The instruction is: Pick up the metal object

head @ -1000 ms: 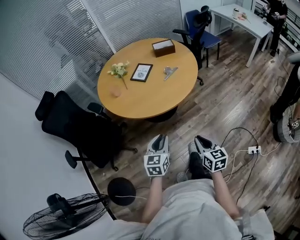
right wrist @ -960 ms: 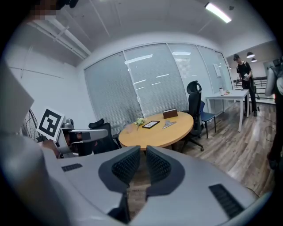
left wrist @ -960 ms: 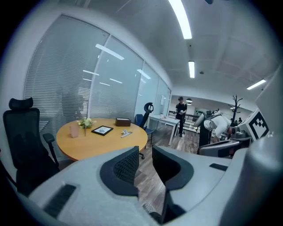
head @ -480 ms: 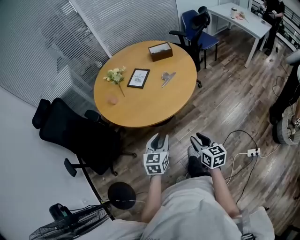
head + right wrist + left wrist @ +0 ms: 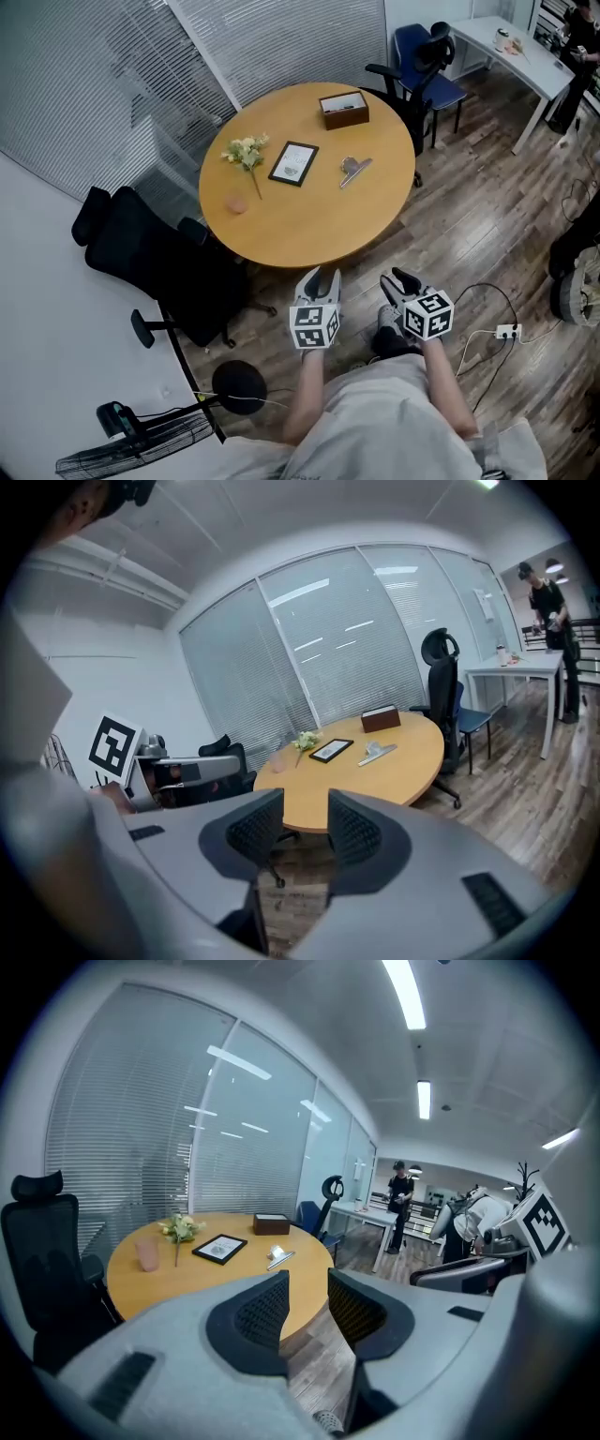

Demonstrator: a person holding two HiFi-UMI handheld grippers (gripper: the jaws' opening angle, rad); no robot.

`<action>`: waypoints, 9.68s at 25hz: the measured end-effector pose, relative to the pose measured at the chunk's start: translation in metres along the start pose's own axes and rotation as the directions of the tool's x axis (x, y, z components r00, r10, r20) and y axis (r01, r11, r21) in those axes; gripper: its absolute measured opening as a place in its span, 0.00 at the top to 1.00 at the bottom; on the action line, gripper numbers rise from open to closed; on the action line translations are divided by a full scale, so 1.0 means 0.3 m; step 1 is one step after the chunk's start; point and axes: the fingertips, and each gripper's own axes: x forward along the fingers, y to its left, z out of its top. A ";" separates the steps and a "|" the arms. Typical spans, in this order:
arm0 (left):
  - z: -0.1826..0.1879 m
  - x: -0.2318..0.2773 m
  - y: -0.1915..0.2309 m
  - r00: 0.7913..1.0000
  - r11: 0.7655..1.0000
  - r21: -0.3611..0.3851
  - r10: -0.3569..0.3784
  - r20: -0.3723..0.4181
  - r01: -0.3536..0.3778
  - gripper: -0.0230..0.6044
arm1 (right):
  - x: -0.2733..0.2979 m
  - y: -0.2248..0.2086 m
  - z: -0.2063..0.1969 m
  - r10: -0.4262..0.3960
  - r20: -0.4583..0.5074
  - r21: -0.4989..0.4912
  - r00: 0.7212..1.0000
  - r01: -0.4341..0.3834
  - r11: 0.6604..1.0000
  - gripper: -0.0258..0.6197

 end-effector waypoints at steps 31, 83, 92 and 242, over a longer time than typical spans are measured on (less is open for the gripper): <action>0.082 0.394 -0.049 0.999 0.998 -0.066 0.003 -0.048 -0.006 0.78 | 0.115 -0.529 0.134 0.030 0.039 0.212 0.999 -0.038 0.977 0.74; 0.045 1.175 0.525 0.970 0.973 -0.176 -0.180 -0.164 0.151 0.78 | 1.098 -0.801 0.390 0.012 -0.077 0.002 0.997 -0.012 1.000 0.74; 0.024 1.236 0.558 0.966 0.972 -0.162 -0.198 -0.166 0.172 0.78 | 1.226 -0.831 0.364 0.054 -0.122 -0.072 0.991 -0.063 0.995 0.74; 0.437 1.039 0.517 0.989 0.990 0.007 -0.144 0.008 0.144 0.78 | 1.011 -0.572 0.705 -0.136 0.097 -0.221 0.986 0.155 0.963 0.52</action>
